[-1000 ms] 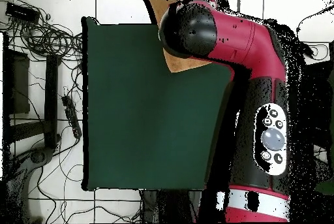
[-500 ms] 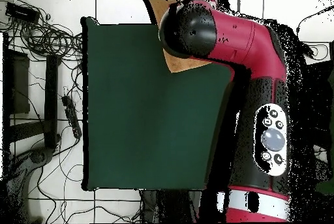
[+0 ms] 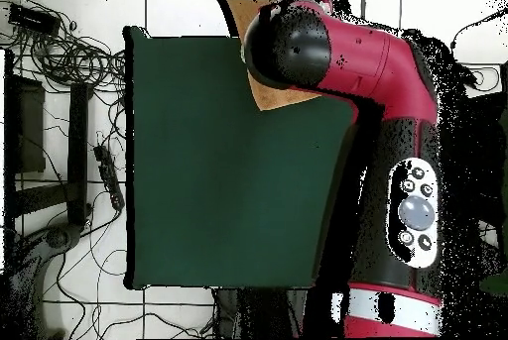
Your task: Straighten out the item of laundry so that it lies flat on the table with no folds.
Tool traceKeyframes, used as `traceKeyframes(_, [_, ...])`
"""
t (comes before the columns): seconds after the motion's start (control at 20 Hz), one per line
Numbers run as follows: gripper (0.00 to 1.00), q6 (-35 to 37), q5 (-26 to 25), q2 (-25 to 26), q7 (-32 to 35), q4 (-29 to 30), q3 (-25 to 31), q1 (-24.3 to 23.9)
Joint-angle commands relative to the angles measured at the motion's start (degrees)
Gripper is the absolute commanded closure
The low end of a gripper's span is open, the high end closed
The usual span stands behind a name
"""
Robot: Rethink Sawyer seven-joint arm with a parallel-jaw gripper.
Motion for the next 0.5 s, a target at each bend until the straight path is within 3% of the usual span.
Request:
traceKeyframes(0.05, [1.0,-1.58,-2.17,2.92,8.2,3.38,1.27,0.71])
traceKeyframes(0.5, [1.0,-6.18,-3.79,3.06,9.79,6.68,0.53,1.82])
